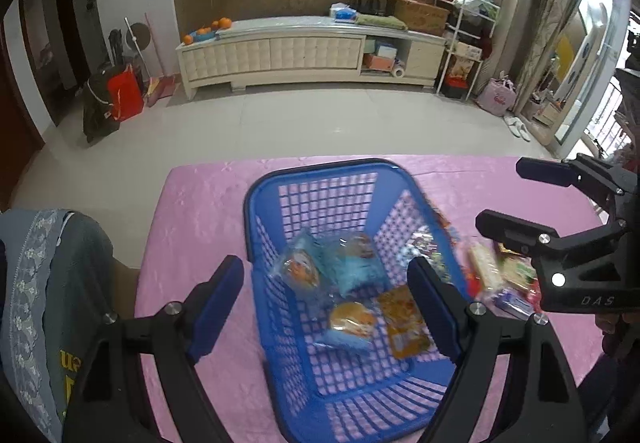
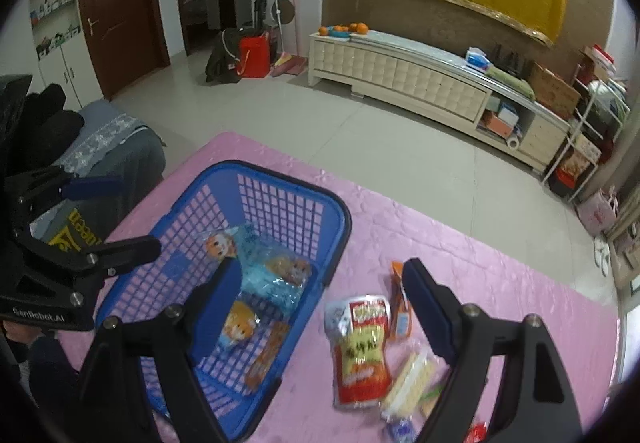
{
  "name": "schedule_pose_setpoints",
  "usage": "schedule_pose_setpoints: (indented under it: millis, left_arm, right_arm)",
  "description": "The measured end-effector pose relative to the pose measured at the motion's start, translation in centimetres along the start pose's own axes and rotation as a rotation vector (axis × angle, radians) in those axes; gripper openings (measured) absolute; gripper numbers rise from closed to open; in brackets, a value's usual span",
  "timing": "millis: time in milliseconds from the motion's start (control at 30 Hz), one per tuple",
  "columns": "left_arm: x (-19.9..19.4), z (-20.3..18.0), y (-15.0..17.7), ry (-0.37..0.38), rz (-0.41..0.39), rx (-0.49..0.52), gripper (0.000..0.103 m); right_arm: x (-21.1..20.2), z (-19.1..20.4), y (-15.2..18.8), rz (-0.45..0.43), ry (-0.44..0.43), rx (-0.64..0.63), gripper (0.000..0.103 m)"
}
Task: Organize snacks
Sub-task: 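Withdraw both open tools from the basket back over the remaining snacks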
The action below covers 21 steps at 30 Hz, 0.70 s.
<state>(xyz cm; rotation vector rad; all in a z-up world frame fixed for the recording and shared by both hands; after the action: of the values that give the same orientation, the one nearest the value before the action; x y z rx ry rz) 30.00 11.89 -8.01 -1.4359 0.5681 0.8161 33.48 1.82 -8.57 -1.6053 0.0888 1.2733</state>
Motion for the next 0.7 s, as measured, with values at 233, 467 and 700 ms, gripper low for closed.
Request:
schedule_pose_setpoints:
  millis: [233,467,700]
  left_arm:
    - [-4.7,-3.1,0.0,0.016,-0.058,0.042,0.082]
    - [-8.4,-6.9,-0.2,0.032,-0.108,0.089,0.082]
    - [-9.3,-10.9,0.2,0.052,-0.118,0.132,0.082]
  right_arm:
    - [-5.1,0.3,1.6,-0.035,0.013,0.035,0.086]
    - [-9.5,-0.7,3.0,-0.075,0.054,0.049,0.086]
    - [-12.5,-2.6,5.5,-0.093,0.089,0.077,0.086]
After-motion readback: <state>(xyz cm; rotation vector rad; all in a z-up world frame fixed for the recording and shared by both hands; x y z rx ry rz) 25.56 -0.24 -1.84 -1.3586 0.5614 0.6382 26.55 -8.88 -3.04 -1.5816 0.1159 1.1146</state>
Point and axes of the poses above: each gripper's, at about its wrist camera, not at the fingertips, and x roughly the way its jaws point, z to its left, y to its underside, the point moved 10 cm from there along x, roughly the way its jaws point, and after that the axes turned 10 degrees about -y, right-handed, at the moved point
